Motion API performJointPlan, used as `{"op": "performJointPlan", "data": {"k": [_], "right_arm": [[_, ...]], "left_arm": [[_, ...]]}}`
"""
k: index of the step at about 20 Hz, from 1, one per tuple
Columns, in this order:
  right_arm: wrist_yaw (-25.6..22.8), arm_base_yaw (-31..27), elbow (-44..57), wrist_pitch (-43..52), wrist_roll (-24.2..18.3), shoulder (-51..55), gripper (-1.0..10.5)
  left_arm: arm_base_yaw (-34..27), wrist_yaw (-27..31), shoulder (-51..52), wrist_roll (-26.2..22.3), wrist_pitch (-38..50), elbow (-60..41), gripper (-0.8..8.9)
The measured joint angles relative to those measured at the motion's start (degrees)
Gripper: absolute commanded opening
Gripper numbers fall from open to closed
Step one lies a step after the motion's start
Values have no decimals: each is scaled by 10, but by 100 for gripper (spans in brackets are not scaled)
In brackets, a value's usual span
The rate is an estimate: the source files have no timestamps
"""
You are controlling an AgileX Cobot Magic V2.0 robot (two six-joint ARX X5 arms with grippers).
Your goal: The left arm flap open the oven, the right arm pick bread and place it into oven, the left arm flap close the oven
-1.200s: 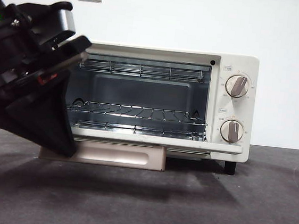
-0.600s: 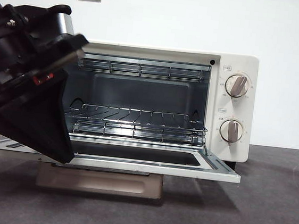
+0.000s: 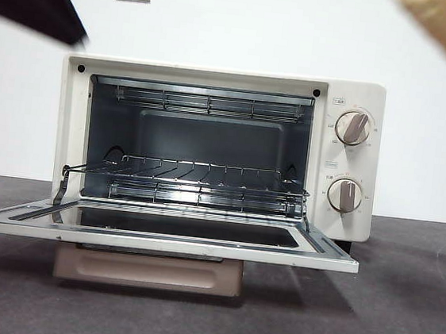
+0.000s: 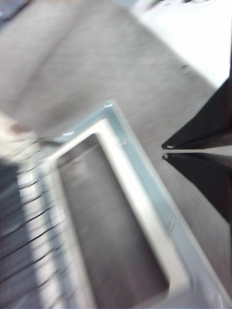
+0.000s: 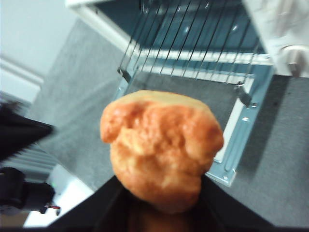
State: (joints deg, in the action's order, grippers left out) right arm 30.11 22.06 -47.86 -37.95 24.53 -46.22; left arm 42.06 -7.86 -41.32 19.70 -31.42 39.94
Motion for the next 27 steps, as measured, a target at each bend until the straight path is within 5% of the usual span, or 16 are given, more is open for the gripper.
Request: {"op": "performJointPlan", "data": {"k": [10,17,27], "right_arm": [[-77,136,-3,242,66,-249,141],[-175,150,-24,370,103,-371,141],[-290,147,-28,435,168,-386,141]], "left_arm": [[0,57,147,-25,-124,43,16],[0,76,167,-29,-143,58,16],[0,79,167,-33,-172,58,16]]}}
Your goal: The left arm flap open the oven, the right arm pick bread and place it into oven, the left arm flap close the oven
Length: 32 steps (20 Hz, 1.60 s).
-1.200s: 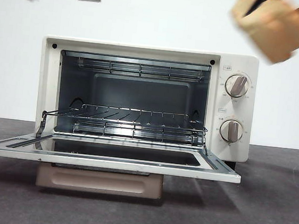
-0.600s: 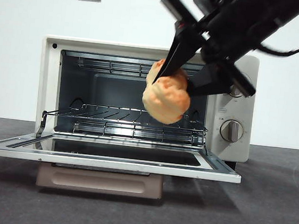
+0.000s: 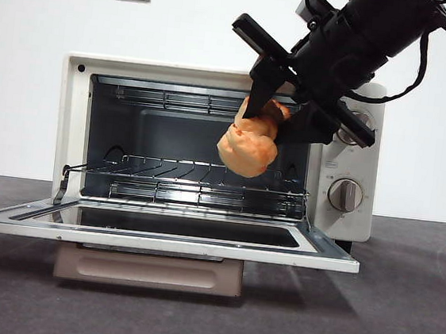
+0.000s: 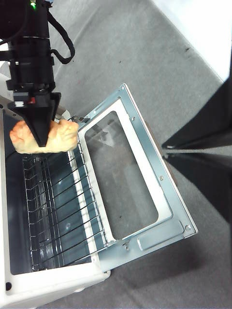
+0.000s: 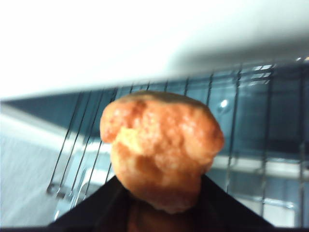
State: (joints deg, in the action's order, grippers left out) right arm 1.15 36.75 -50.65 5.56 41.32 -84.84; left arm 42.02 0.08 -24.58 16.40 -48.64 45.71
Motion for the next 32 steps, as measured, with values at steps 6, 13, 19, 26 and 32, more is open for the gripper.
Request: {"op": "performJointPlan", "data": {"k": [6,13,19,26,32], "right_arm": [[-24,-3,0,13,12,0,141],[-29,-9,0,31,21,-15,141],[-27,-9,0,41,23,-29,156],[-24,-11,0,42,25,-33,413],[-11,-10,-1,39,24,-31,434]], "left_arm": [[0,0,0,-4,0,0,16],[0,0,0,-4,0,7,16],[0,0,0,-5,0,18,16],[0,0,0,-6,-1,24,16],[0,0,0,-6,-1,24,16]]}}
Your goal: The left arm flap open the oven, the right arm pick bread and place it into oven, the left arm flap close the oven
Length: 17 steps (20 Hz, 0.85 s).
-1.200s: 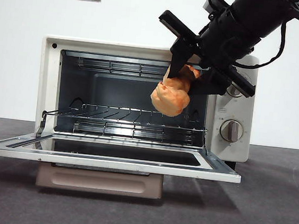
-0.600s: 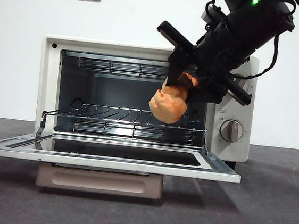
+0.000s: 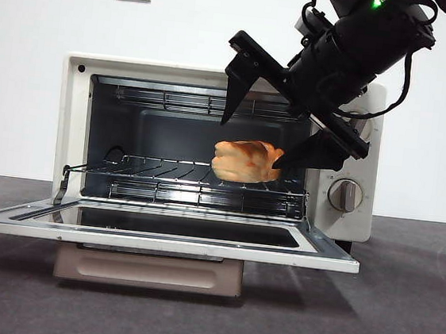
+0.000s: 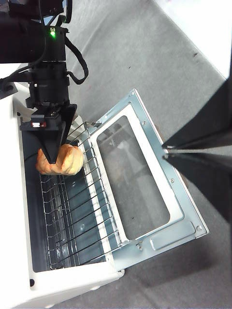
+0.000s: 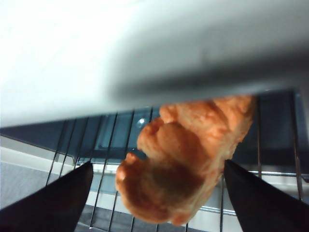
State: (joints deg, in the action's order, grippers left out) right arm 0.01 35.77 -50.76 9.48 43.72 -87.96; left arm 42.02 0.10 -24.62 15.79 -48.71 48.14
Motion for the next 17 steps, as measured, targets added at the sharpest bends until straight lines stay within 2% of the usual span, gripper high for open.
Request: {"op": "performJointPlan", "data": {"k": [4,9,11,13,17], "right_arm": [[19,2,0,-71,-5,53,434],[86,8,0,-218,-54,174,434],[106,7,0,-300,-84,231,434],[121,5,0,-382,-119,291,434],[120,5,-1,-519,-157,394,434]], "left_arm": [[0,30,-19,0,0,0,15],[-9,-31,-92,0,4,0,13],[-31,-74,-130,0,14,0,13],[-66,-144,-170,0,31,0,13],[-179,-258,-251,-9,49,0,13]]}}
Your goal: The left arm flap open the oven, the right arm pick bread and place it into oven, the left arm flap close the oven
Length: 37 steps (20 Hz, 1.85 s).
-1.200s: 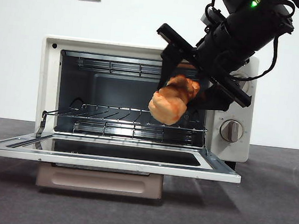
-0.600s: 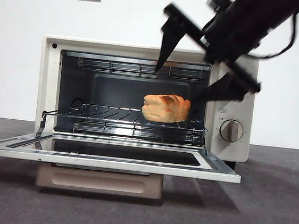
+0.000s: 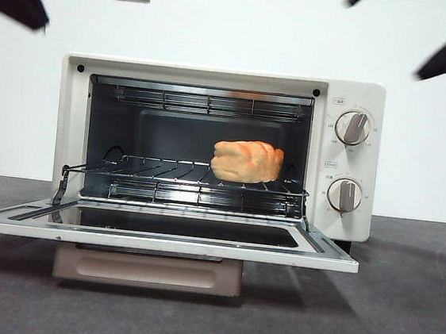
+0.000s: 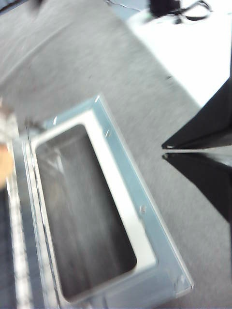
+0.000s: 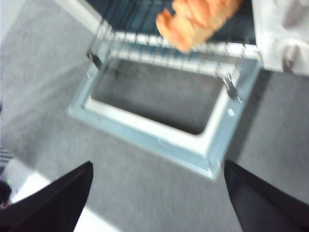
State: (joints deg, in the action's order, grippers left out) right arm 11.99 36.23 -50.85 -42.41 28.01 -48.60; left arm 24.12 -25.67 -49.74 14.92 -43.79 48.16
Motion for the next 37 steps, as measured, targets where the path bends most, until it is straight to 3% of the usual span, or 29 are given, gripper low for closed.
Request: {"op": "performJointPlan", "data": {"k": [4,10,15,18,25,37], "right_arm": [[0,0,0,-65,-4,75,434],[-2,0,-10,-105,-3,118,434],[-37,0,-52,-182,-4,132,434],[-74,0,-100,-226,-18,132,434],[-140,0,-162,-229,-39,132,434],[-152,0,-162,-210,-42,132,434]], "left_arm": [[-122,-90,-62,-7,37,0,13],[-199,-103,-108,11,109,-20,13],[-251,-104,-148,36,143,-61,13],[-265,-104,-167,57,177,-120,13],[-267,-74,-179,77,187,-207,14],[-227,-117,-231,83,247,-209,14]]}}
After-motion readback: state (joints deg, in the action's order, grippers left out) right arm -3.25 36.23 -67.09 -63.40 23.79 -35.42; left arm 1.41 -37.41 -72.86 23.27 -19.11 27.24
